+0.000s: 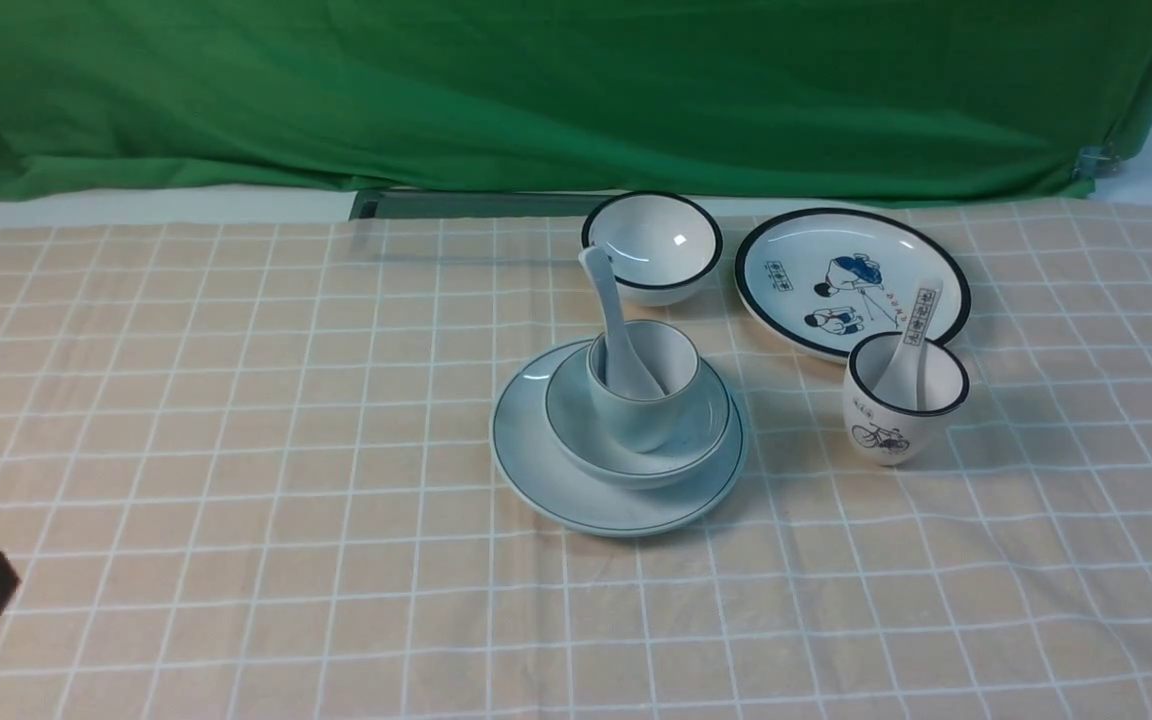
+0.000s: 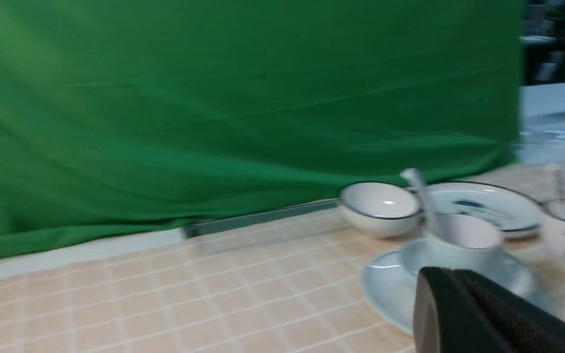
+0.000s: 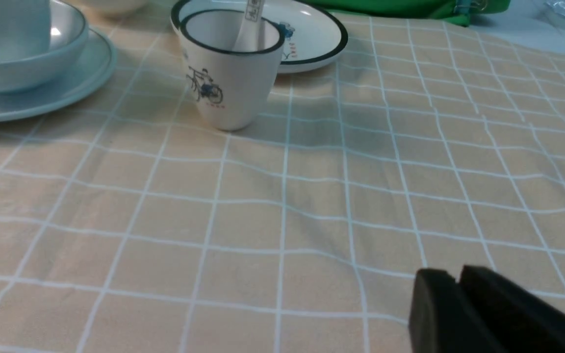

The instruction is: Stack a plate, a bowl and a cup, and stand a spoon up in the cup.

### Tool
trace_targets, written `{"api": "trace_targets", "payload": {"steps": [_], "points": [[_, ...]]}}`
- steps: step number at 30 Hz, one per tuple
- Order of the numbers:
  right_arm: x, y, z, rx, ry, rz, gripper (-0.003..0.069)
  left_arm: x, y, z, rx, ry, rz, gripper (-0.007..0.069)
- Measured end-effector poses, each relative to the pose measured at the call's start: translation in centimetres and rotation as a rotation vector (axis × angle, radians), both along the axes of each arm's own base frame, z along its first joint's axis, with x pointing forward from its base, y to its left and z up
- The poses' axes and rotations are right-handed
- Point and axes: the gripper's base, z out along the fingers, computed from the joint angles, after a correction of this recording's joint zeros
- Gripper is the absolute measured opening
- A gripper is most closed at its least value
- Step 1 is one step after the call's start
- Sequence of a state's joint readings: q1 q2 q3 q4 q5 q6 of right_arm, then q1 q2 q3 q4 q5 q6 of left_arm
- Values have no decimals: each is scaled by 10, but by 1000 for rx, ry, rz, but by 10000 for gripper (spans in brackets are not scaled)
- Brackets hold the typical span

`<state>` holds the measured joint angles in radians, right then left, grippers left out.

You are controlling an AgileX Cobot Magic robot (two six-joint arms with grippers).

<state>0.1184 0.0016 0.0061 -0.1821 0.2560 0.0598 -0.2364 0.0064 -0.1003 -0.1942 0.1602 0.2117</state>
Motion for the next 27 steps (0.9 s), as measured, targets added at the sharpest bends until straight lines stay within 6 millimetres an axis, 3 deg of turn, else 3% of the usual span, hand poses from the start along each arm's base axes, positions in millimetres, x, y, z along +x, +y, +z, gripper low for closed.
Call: {"api": "trace_targets", "payload": {"steps": [4, 6, 27], "points": [[0, 0, 0, 0, 4, -2, 106, 6, 7, -36, -20, 146, 146, 4], [0, 0, 0, 0, 3, -2, 110, 6, 7, -42, -44, 187, 167, 4], [0, 0, -1, 0, 6, -2, 144, 6, 8, -42, -59, 184, 178, 4]]}}
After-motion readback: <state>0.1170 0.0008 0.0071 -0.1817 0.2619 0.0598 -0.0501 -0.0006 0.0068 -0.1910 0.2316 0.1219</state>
